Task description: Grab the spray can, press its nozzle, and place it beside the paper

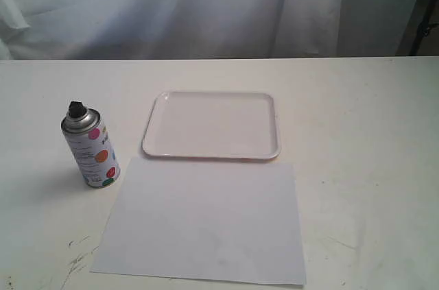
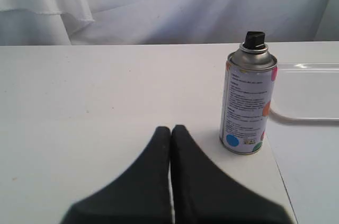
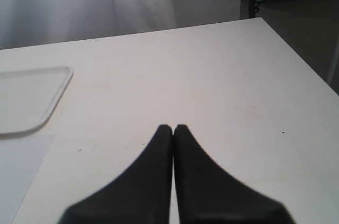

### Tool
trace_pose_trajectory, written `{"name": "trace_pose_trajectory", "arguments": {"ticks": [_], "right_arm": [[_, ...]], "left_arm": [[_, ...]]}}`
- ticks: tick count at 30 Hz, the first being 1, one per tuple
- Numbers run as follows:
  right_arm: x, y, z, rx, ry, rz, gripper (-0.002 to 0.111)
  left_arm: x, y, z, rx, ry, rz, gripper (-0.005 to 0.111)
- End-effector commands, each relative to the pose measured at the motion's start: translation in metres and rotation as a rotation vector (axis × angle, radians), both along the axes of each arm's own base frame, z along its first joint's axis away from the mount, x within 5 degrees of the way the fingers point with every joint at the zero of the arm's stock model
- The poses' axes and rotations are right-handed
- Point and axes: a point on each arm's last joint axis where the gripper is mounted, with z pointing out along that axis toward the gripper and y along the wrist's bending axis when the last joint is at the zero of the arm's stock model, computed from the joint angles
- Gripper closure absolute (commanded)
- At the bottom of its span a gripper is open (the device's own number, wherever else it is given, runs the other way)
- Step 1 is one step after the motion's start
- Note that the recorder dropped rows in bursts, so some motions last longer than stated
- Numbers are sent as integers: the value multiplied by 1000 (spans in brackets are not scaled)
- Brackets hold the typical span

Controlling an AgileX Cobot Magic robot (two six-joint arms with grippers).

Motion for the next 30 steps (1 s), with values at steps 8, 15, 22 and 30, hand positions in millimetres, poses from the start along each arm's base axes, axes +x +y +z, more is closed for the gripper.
{"name": "trace_pose_trajectory", "arguments": {"ticks": [8, 15, 22, 30], "right_arm": [[0, 0, -1, -6, -2, -3, 108], [0, 0, -1, -6, -2, -3, 108], [0, 0, -1, -6, -2, -3, 108], [0, 0, -1, -6, -2, -3, 108]], "left_arm": [[0, 2, 40, -160, -459, 21, 107], [-8, 6, 62, -146, -721, 42, 107], [-1, 5, 76, -243, -581, 44, 107], [51, 2, 147, -239, -396, 37, 107]]}}
